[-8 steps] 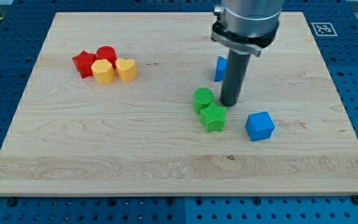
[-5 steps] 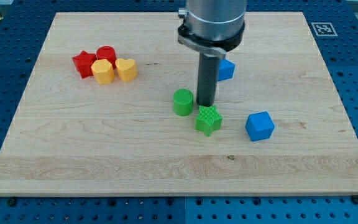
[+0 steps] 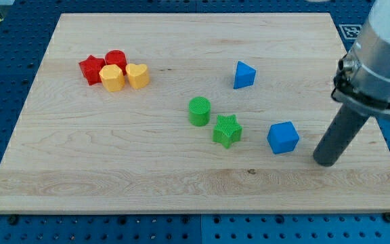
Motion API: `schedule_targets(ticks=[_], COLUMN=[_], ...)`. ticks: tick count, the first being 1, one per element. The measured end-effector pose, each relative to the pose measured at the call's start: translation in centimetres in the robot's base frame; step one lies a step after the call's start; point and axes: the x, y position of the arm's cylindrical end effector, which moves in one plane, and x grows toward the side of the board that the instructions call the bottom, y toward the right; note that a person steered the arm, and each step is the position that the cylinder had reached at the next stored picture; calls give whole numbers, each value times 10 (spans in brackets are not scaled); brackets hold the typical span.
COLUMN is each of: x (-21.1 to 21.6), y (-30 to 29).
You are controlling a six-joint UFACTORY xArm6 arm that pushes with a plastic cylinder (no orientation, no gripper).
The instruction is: Push blue cube towards center right
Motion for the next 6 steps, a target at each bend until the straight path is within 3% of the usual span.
schedule_targets(ticks=[1,6], x=[1,-3], y=[-44,-48])
